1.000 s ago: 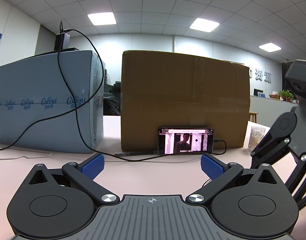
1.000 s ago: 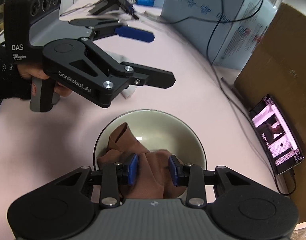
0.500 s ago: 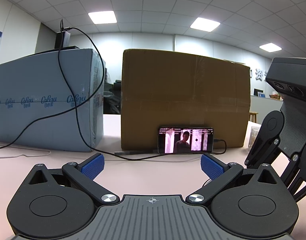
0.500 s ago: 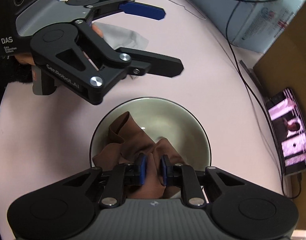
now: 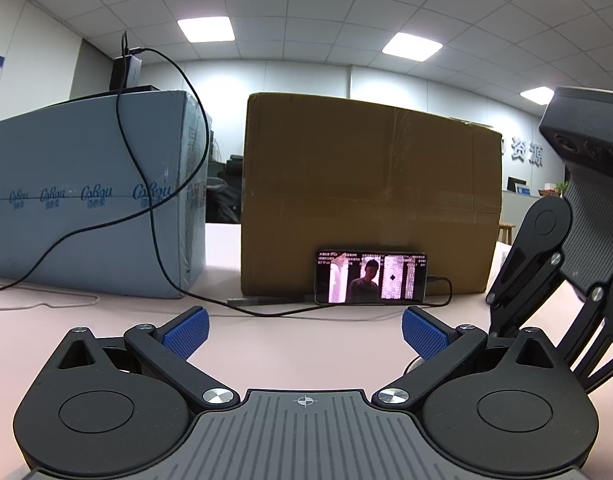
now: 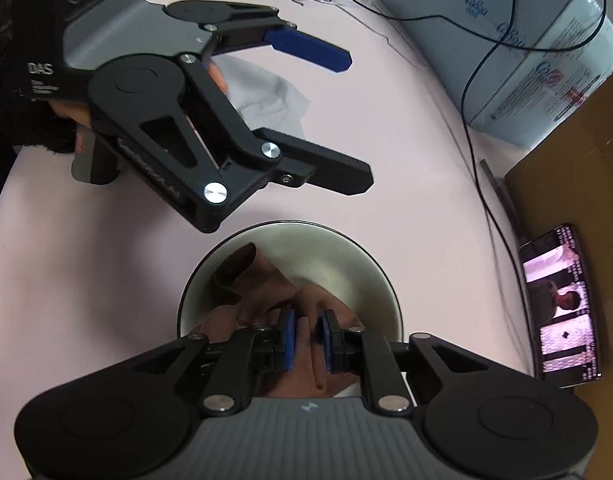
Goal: Clean bowl
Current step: 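Wipe the bowl interior with the cloth in the right gripper while the left gripper steadies the bowl rim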
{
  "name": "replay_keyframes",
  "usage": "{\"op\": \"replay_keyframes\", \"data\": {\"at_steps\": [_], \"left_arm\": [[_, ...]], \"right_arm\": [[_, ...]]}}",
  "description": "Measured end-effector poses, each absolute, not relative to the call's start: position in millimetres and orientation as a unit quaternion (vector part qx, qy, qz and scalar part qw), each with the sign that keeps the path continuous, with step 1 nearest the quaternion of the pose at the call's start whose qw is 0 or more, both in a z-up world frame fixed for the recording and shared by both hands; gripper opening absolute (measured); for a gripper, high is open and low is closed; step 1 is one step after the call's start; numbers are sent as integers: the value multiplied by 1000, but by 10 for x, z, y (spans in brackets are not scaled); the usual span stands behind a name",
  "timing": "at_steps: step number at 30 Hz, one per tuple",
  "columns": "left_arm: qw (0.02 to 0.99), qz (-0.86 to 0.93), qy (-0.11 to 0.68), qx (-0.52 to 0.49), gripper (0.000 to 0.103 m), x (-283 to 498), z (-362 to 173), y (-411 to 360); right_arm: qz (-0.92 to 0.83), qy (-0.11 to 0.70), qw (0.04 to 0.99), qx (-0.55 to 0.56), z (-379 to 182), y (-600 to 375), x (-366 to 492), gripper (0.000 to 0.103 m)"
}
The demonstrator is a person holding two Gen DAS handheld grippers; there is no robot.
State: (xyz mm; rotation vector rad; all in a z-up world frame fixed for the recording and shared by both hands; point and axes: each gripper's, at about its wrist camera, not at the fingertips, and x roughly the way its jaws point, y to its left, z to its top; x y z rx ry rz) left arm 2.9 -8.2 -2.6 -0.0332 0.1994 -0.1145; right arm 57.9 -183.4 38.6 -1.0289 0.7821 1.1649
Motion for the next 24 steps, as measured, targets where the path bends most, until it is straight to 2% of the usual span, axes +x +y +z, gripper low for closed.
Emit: {"op": "replay_keyframes", "data": {"at_steps": [2,6,9,24], "left_arm": [[993,-57,100,-17,103,30,-28,-81],[993,-57,101,-18,103,32,-28,-79],[993,-57,102,-18,103,32,-26,-79],[993,-60,103,-21,103,37,-24,-69]], "right_arm": [[510,347,639,-460,395,-1839,571,22],[515,353,623,-472,341,-1783,592,34],[517,362,609,-479,300,-1761,601,37],[518,392,603,-463,300,-1757,711,38]]}}
